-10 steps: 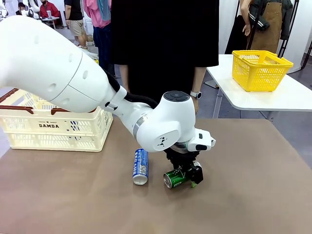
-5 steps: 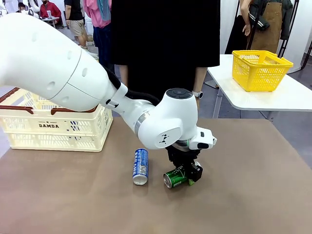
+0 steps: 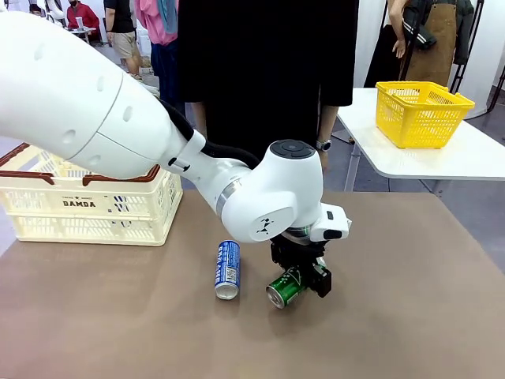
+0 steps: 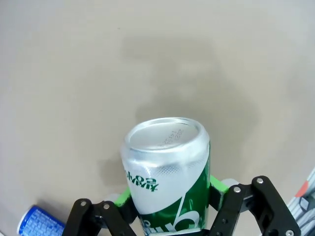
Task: Place the drinks into the Shopping basket.
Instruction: Pick up one drink and place it into the Shopping basket.
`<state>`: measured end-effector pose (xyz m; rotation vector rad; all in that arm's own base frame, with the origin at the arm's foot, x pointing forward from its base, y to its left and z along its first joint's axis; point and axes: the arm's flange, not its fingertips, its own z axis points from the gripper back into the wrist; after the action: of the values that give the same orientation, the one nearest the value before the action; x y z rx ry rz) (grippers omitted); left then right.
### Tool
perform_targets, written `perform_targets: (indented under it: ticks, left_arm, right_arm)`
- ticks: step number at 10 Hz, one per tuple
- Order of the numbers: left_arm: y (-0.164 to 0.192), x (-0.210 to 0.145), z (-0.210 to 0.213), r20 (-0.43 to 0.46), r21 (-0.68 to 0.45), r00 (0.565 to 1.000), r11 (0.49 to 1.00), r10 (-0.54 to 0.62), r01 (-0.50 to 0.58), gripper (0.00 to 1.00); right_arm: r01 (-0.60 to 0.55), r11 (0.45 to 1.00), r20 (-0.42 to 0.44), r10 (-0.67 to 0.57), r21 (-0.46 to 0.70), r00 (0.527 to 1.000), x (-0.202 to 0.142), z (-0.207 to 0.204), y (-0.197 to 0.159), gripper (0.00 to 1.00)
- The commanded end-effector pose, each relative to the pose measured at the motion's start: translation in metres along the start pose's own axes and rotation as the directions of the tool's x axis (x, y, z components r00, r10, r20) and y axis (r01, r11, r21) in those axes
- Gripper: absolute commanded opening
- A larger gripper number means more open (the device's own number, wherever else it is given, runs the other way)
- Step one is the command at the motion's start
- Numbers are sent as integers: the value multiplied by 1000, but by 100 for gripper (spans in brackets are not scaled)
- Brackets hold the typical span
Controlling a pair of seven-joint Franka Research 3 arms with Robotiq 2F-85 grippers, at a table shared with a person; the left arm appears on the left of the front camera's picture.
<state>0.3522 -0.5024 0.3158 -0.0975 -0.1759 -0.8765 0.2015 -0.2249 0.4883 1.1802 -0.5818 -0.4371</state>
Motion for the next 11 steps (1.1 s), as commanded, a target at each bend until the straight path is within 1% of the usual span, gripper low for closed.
perform_targets:
  ticks: [1, 2, 3, 4, 5, 6, 7, 8, 9, 10, 11]
  left_arm:
    - [-10, -7, 14, 16, 71, 999, 997, 34, -35, 0]
    - [-15, -9, 36, 17, 85, 997, 994, 71, -72, 0]
    - [-26, -15, 79, 22, 80, 997, 994, 75, -76, 0]
    - [-36, -23, 122, -3, 42, 995, 994, 97, -96, 0]
    - [-42, -32, 162, -20, 54, 994, 993, 107, -106, 0]
    - [-45, -42, 194, -25, 74, 993, 991, 111, -109, 0]
    - [-44, -51, 225, -18, 68, 997, 995, 74, -73, 0]
    - [-42, -60, 243, -9, 85, 998, 994, 66, -65, 0]
    - [-39, -72, 249, 27, 85, 997, 994, 70, -72, 0]
    - [-42, -85, 233, 55, 93, 974, 970, 221, -225, 0]
    - [-52, -63, 253, 3, 96, 997, 992, 79, -79, 0]
  right_arm:
    - [-26, 999, 12, 26, 31, 1000, 3, -1, 1, 100]
    - [-26, 999, 12, 26, 31, 1000, 3, -1, 1, 100]
    - [-26, 999, 12, 26, 31, 1000, 3, -1, 1, 100]
    - [-26, 999, 12, 26, 31, 1000, 3, -1, 1, 100]
    - [-26, 999, 12, 26, 31, 1000, 3, -1, 1, 100]
    - [-26, 999, 12, 26, 31, 1000, 3, -1, 1, 100]
    - [-26, 999, 12, 26, 31, 1000, 3, -1, 1, 100]
    - [-26, 999, 12, 26, 31, 1000, 3, -1, 1, 100]
    - [-26, 999, 12, 26, 31, 1000, 3, -1, 1, 100]
    - [-26, 999, 12, 26, 31, 1000, 3, -1, 1, 100]
    - [-26, 999, 12, 26, 31, 1000, 3, -1, 1, 100]
